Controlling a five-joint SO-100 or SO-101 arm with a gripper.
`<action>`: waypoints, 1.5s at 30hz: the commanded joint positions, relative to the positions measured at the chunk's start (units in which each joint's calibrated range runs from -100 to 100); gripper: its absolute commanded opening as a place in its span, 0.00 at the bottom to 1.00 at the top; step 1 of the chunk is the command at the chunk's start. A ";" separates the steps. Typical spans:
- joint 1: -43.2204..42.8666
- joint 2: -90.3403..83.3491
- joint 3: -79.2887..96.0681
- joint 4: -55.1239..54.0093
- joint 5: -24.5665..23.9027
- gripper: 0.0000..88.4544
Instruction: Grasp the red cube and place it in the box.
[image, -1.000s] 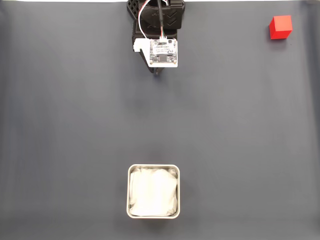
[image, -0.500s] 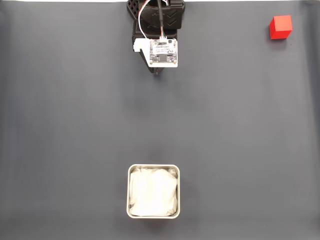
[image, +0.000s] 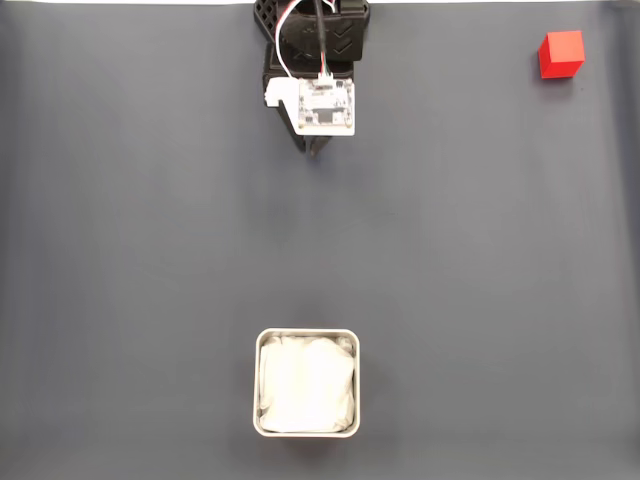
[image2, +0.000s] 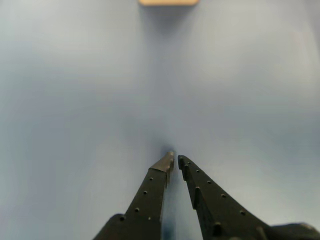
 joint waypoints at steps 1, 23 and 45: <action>-0.42 7.53 -14.94 -6.42 -0.63 0.00; 0.57 43.23 -59.01 -4.86 1.66 0.00; -7.17 51.81 -65.58 -5.02 3.71 0.00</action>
